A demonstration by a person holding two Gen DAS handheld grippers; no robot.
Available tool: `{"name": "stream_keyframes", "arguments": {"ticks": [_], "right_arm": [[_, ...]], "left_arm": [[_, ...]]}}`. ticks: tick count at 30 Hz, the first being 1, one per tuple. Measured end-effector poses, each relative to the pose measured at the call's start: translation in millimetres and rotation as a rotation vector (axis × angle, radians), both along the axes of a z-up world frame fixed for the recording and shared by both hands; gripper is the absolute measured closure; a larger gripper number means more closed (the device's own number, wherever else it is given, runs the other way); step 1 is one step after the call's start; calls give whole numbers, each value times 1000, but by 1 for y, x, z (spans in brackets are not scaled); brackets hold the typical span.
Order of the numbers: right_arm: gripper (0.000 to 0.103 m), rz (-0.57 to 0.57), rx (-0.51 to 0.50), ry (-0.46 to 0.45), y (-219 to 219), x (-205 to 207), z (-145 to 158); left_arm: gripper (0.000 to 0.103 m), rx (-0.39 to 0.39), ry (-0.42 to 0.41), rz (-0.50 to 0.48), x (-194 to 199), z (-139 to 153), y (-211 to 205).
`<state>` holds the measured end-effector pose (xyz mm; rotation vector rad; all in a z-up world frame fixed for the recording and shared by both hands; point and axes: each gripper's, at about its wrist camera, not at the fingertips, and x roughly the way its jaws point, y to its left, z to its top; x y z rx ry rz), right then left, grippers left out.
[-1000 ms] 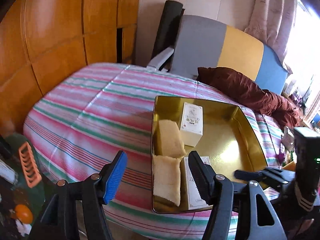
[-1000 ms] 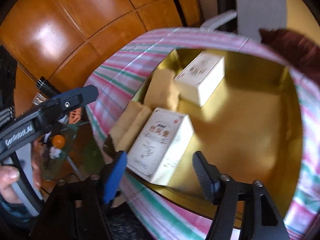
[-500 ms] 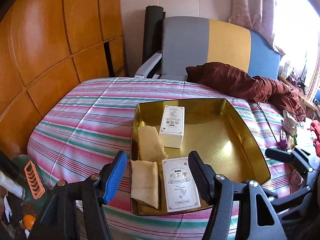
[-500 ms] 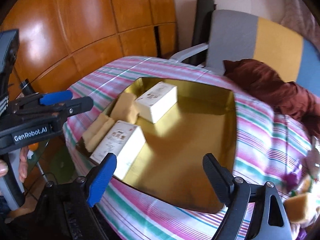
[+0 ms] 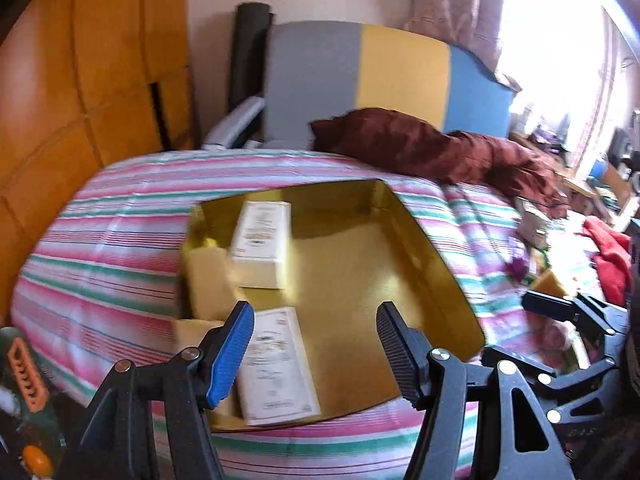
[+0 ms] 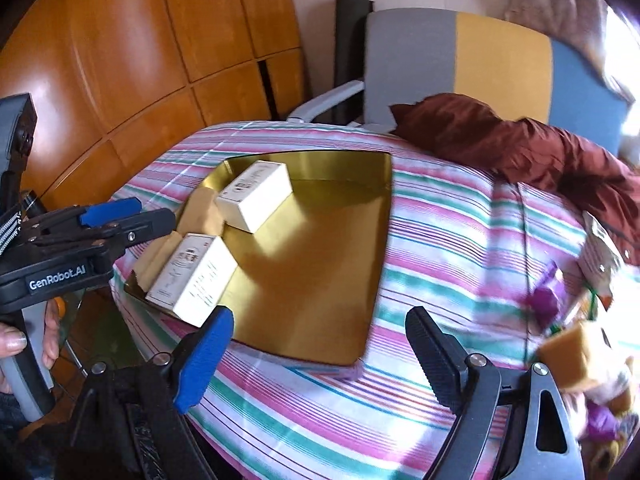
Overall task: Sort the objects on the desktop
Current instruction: 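Move both grippers away from the tray back toward the pile, then grasp the white foam block with the right gripper while the left grasps a yellow sponge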
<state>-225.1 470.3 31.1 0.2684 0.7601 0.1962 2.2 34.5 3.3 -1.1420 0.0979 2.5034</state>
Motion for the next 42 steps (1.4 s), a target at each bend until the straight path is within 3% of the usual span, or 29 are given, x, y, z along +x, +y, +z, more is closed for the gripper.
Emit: {"name": "stream_keyframes", "arguments": {"ticks": [3,10,15,19,22,26,33,42], "right_arm": [[15,-29,-1,11,-14,-10,-3],[15,-96,1,81,-60,-33,-13],[17,-151,0,143,-114,-58,-14],[17,-271,-46,199,-174,-84,-10],[15,-366,-115,271,-226,-100,-11],[15,-455,-172,442,-297,-106,-32],[15,-399,-208,653,-344,-96,-76],[16,-333,-278,757,-346,-85,-110]], "left_arm": [[38,38,-31,-42,1,-2,10],[38,33,-52,-147,7,-6,42],[38,42,-64,-237,15,-7,67],[38,33,-71,-309,22,-8,86],[38,31,-89,-347,23,-12,99],[38,35,-107,-388,27,-14,110],[38,18,-119,-439,34,-18,127],[38,-4,-140,-477,39,-25,141]]}}
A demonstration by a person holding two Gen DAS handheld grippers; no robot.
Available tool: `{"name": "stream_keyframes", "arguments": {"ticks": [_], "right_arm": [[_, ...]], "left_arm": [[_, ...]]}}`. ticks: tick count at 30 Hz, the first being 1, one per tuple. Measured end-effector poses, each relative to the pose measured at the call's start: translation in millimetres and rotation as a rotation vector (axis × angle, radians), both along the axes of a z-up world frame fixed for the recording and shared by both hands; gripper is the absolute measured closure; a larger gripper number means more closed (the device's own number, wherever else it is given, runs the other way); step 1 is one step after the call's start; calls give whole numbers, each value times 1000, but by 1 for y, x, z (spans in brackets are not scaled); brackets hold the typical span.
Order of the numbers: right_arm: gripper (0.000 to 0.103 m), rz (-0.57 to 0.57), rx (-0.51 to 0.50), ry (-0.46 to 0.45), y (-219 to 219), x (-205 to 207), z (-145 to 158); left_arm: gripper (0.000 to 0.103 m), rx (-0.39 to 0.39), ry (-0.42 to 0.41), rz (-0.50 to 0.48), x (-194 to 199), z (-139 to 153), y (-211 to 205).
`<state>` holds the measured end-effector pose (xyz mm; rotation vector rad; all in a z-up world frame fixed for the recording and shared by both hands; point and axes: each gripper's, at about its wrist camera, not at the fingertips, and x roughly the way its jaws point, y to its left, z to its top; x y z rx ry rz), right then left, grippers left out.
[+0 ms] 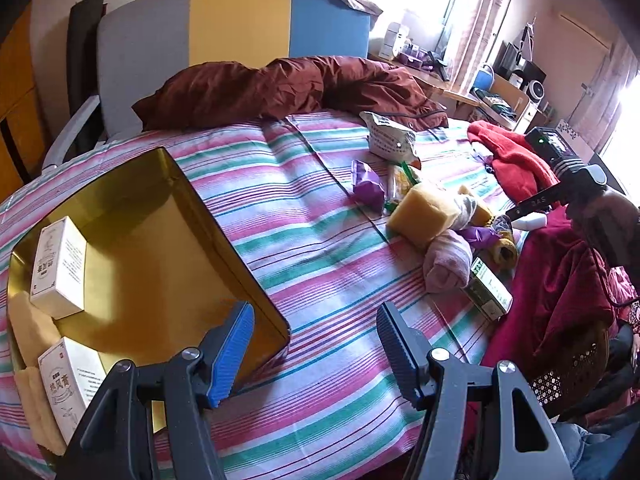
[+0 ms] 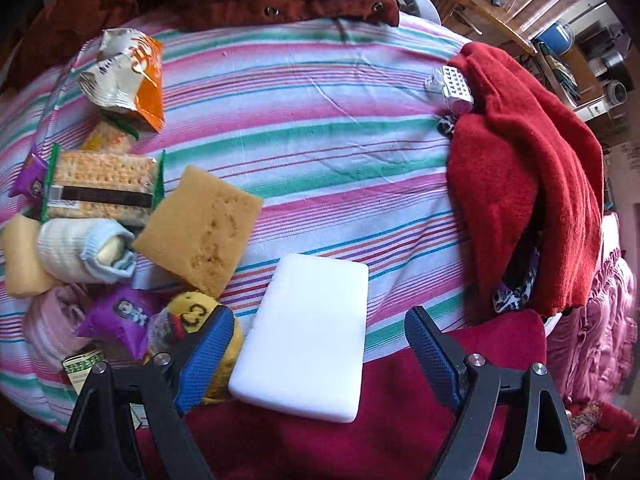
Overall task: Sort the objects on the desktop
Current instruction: 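Grasp the white foam block with the right gripper while the left grasps a yellow sponge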
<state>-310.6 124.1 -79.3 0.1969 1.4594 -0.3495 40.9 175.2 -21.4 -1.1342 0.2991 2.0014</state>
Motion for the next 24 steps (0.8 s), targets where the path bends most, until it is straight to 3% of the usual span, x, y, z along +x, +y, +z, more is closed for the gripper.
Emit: {"name": "stream_keyframes", "arguments": {"ticks": [5,7,14,24], "right_arm": [[25,18,23,23,1,-2,-12],[41,35,22,32,2,-2,-17],[43,28,11,-26,2,-14,-14],[43,-83,97,-225,-14,-38,13]], "left_arm": [[38,-12,-12,-19,0,-4,9],[38,-21,-12,-28,0,-5,14],[38,-19,-31,-65,1,-6,34],[38,-18,-57,-148,5,-12,90]]}}
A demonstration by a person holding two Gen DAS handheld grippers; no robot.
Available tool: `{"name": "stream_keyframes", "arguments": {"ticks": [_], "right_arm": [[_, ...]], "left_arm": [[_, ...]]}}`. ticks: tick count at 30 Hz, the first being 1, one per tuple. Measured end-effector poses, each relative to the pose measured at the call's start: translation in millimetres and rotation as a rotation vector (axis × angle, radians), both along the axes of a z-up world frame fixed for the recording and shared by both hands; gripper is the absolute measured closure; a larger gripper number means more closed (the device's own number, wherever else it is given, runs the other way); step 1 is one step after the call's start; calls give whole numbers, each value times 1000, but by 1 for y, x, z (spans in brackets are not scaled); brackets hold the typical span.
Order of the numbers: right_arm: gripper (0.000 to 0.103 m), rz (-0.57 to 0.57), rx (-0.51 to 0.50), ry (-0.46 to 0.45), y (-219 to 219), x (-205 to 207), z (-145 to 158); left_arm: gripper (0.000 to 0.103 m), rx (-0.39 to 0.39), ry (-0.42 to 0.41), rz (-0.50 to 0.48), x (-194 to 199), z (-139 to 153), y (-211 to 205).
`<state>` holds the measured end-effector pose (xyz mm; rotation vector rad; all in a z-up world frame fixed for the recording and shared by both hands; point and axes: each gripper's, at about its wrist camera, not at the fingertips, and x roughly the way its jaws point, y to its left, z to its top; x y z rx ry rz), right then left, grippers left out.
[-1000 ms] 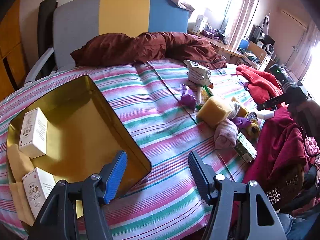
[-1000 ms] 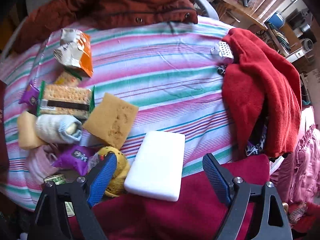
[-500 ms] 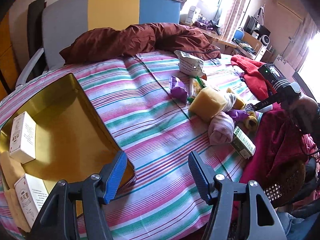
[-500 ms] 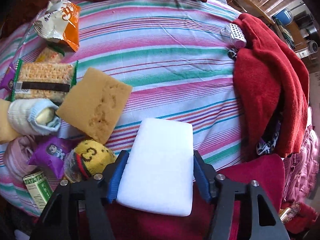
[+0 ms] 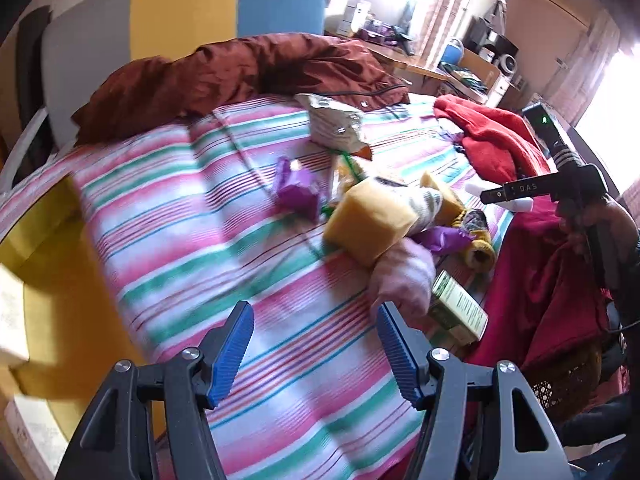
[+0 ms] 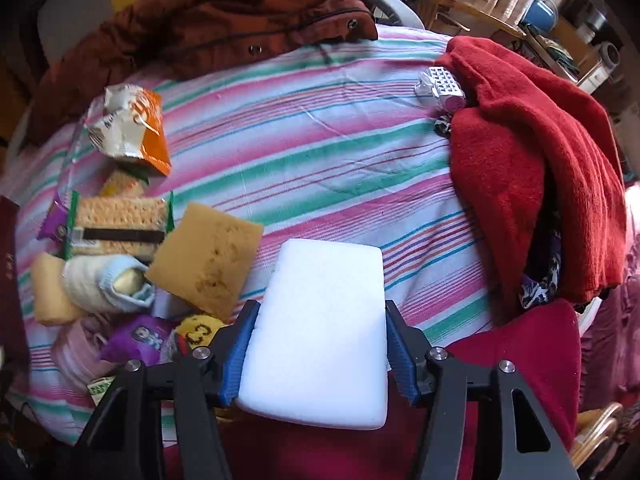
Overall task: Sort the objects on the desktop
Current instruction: 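Grasp the white foam block with the right gripper while the left grasps a yellow sponge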
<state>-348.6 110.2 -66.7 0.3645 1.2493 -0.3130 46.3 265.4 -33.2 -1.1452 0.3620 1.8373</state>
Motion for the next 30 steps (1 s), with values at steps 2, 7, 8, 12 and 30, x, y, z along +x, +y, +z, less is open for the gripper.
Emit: {"name": "stream_keyframes", "arguments": {"ticks": [2,7,8,12,30], "right_arm": [[43,-10,20,-28,-1,-1,2],[43,-16,47,-59,-7,3,0],[43,-19,55,-67,-8,3,-1],[43,-32,75,-92,-8,-1,2],[42,-100,116,-156,-11,-6,7]], "left_arm": [[38,5,-23,-21,-2,-1,14],[32,17,-58,-45,-5,0,47],[31,19,-60,-48,-5,0,52],[30,11,-86,-31,-7,-5,73],[38,-16,-130,39,-27,-34,104]]}}
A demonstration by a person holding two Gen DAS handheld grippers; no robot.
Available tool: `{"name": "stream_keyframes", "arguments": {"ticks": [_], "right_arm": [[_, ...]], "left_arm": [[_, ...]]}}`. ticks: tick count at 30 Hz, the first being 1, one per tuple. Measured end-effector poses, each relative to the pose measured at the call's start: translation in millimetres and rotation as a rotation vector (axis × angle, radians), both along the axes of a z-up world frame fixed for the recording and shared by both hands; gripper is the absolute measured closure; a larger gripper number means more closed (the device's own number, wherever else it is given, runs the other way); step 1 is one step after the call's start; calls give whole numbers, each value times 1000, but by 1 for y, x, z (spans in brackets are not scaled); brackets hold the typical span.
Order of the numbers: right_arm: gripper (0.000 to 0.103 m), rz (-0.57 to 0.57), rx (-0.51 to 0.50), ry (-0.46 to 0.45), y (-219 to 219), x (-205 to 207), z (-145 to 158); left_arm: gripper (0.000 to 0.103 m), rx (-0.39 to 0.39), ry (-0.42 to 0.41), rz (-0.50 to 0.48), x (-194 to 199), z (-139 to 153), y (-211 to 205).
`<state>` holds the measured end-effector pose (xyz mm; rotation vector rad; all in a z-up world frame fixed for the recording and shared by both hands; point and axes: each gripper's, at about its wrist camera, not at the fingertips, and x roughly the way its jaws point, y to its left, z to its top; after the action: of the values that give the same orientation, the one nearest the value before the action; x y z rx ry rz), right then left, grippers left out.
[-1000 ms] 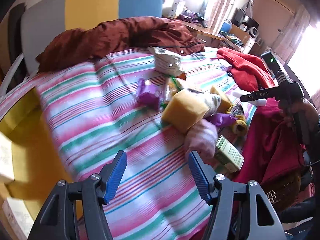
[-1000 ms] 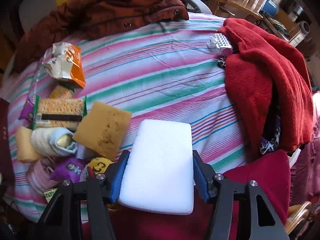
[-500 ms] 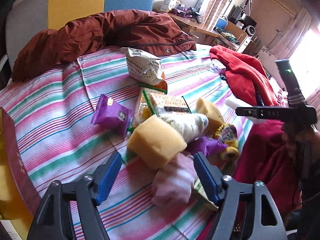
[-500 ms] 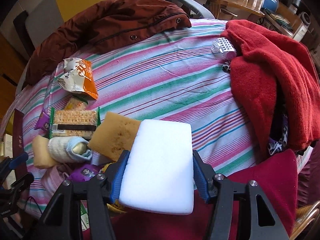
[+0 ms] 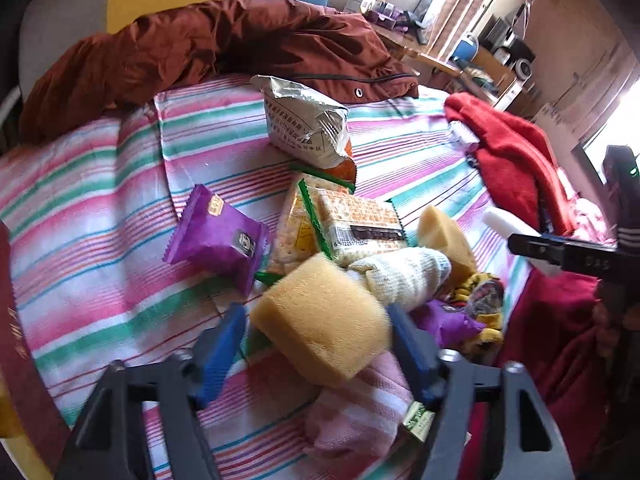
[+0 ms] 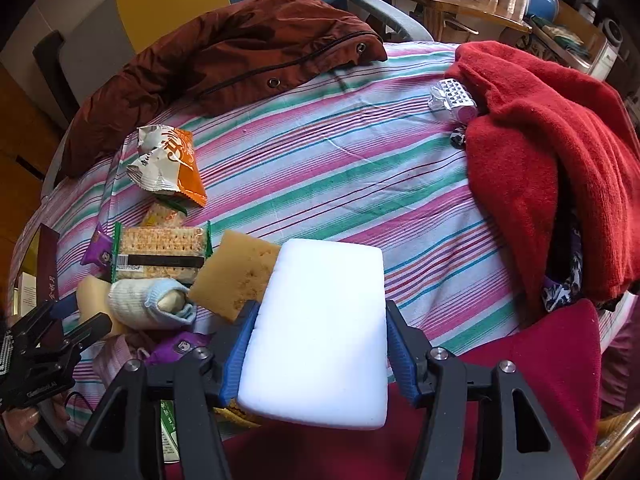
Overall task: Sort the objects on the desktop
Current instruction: 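Grasp the white foam block with the right gripper while the left grasps a yellow sponge, then carry the white foam block and yellow sponge over the gold tray and release them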
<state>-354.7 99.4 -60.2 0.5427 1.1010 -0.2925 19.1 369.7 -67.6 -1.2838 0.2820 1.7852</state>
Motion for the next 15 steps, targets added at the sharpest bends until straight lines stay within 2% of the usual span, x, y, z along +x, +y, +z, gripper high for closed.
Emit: {"name": "stream_keyframes", "arguments": {"ticks": [6,11,15], "right_arm": [[42,-25,2,-6,0,-1,1],[43,-39,1,-8,1,-1,1],[43,-60,4,-16,0,-2,2]], "left_arm": [[48,46,10,-20,4,0,-11],[50,75,25,-11,3,7,-25],[50,102,78,-3,9,21,-39]]}}
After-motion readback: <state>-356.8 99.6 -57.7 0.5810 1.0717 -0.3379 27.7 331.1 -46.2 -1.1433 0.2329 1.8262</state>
